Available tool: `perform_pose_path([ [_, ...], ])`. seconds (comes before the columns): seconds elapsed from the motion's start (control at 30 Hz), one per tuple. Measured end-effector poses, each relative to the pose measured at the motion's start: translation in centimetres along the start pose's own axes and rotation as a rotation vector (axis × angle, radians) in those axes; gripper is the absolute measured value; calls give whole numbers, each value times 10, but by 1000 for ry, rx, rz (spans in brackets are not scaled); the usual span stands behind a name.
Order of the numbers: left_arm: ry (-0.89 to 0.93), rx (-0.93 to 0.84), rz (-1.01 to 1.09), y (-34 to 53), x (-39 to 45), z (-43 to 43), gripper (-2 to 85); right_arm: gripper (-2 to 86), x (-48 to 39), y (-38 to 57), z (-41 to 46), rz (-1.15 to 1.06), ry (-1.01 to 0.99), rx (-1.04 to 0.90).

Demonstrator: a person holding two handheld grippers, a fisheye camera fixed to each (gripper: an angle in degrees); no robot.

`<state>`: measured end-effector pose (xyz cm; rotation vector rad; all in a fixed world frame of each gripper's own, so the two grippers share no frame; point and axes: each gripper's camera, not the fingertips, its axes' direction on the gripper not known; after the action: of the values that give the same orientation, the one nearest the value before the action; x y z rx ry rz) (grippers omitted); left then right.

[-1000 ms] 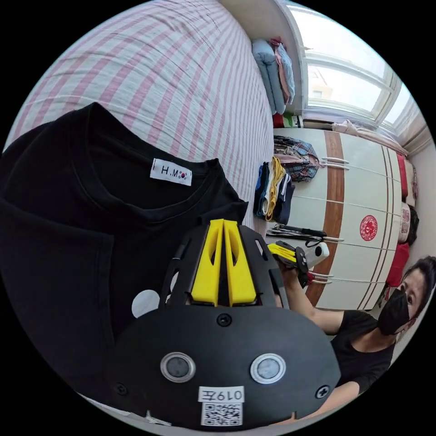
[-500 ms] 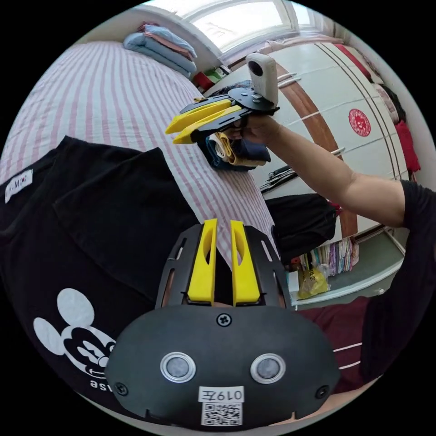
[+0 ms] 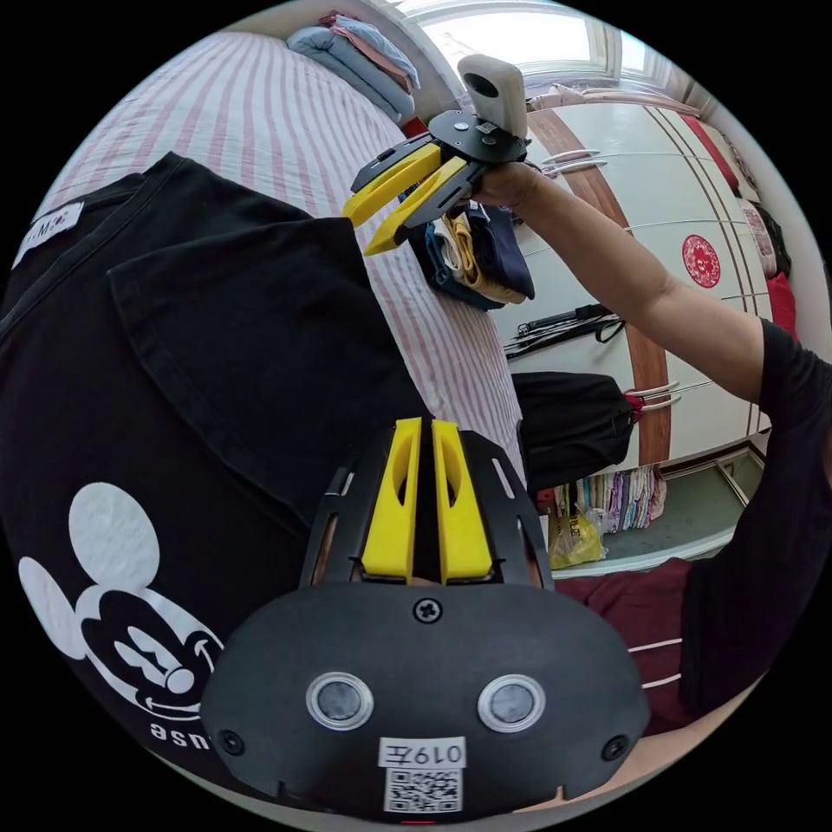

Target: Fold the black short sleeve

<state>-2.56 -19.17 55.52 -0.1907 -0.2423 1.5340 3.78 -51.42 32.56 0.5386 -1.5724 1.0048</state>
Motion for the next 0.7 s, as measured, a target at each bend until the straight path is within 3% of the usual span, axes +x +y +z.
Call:
perform_pose_path([
  [0.23, -57, -74, -15, 5, -9, 14, 11, 4, 10, 1, -1, -23, -39, -64],
  [0.57, -41, -46, -94, 15, -20, 21, 8, 41, -4, -7, 29, 50, 30, -168],
  [0.7, -5, -17, -67, 16, -11, 16, 8, 17, -36, 6, 12, 140, 60, 57],
])
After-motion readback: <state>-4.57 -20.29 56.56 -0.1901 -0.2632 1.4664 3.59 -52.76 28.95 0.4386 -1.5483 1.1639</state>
